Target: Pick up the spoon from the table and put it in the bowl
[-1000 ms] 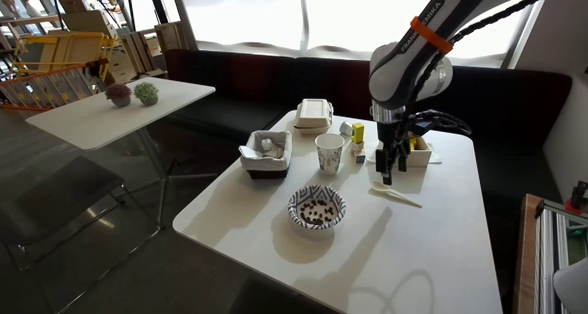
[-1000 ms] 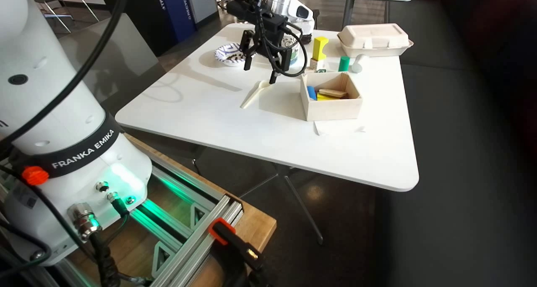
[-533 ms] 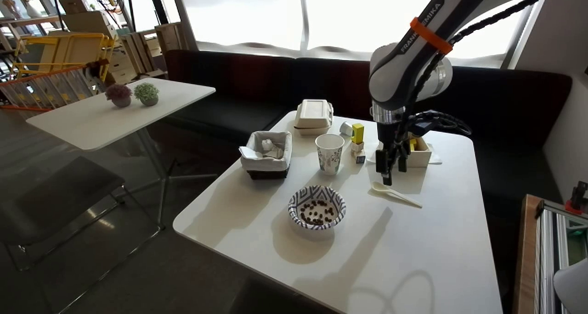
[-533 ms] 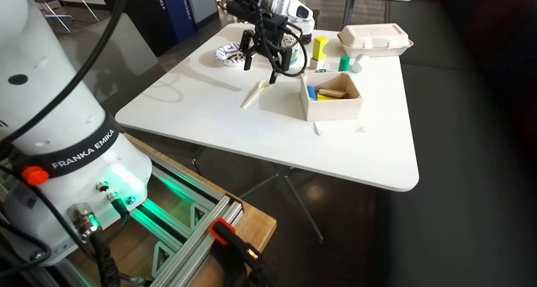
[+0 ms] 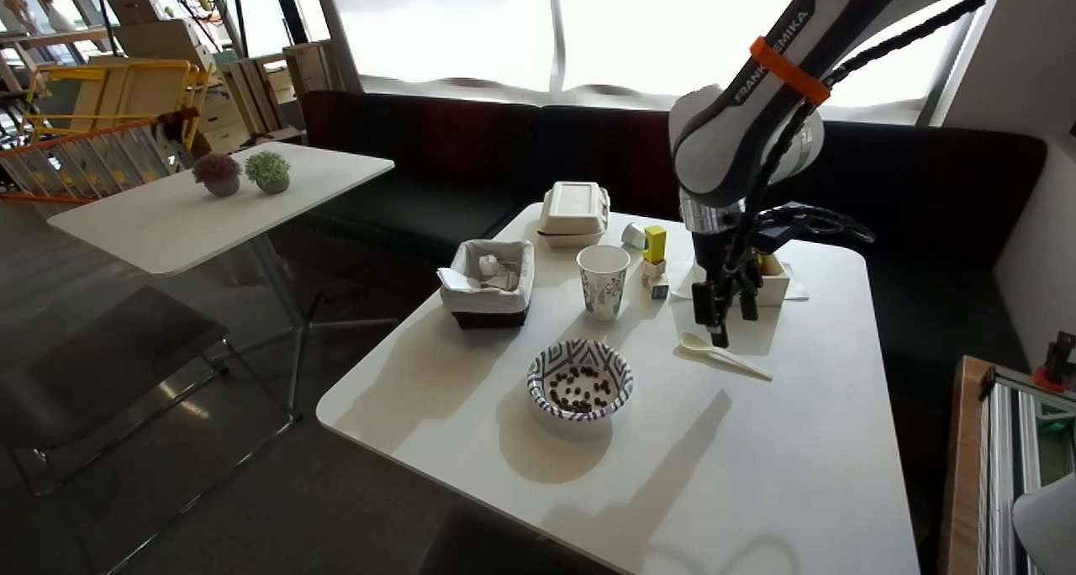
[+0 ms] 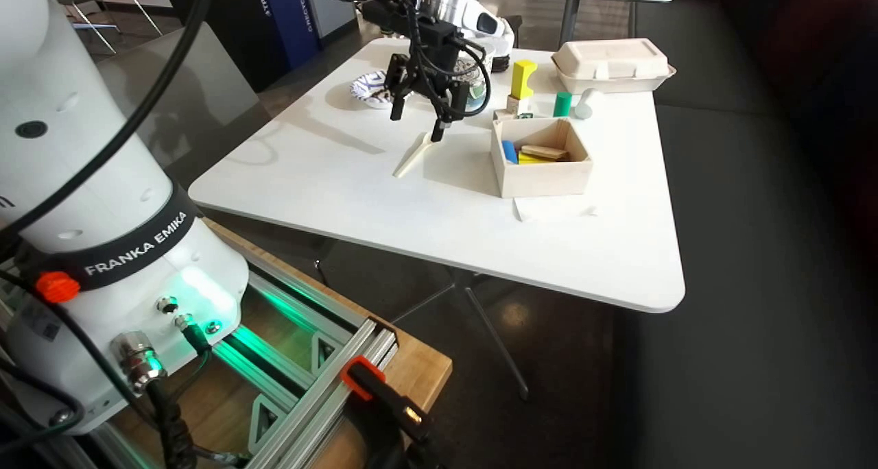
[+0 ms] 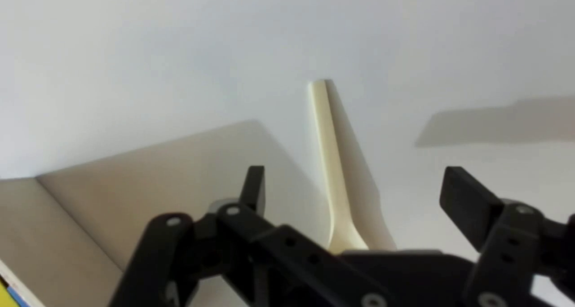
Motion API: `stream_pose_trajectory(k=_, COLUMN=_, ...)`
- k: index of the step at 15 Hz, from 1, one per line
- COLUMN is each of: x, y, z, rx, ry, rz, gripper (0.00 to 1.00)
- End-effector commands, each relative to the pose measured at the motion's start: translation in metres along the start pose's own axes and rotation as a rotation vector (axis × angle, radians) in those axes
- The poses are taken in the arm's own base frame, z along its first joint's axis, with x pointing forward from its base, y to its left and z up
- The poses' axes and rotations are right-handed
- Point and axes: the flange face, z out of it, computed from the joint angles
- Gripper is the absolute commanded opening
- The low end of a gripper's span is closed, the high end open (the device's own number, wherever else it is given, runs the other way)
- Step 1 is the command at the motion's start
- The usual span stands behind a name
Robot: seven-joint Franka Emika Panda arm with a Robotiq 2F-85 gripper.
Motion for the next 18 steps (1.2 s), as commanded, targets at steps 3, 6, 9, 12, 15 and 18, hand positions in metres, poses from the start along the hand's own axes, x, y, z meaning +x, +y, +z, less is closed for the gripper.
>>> stream_pose_trajectory(k=3, x=0.002, y=-0.035, z=-0.009, rx=-0.106, ry=-0.117, rz=0.102, gripper=1.0)
stream_pose_trajectory(k=6, x=0.015, y=-0.043, z=-0.02, rx=-0.154, ry=-0.14, rz=0.12, gripper=1.0)
stream_pose_trajectory(k=9, x=0.03, y=-0.04, z=-0.028, rx=-0.225, ry=-0.144, rz=0.102, gripper=1.0)
stream_pose_trajectory(k=12, x=0.042, y=-0.032, z=-0.026, rx=-0.252, ry=-0.161, rz=0.084, gripper=1.0)
stream_pose_trajectory(k=15, x=0.052, y=-0.028, z=-0.012, rx=-0.258, ry=-0.195, rz=0.077, gripper=1.0)
stream_pose_trajectory(k=18, x=0.064, y=-0.031, z=0.008, rx=-0.26, ry=-0.221, rz=0.074, gripper=1.0)
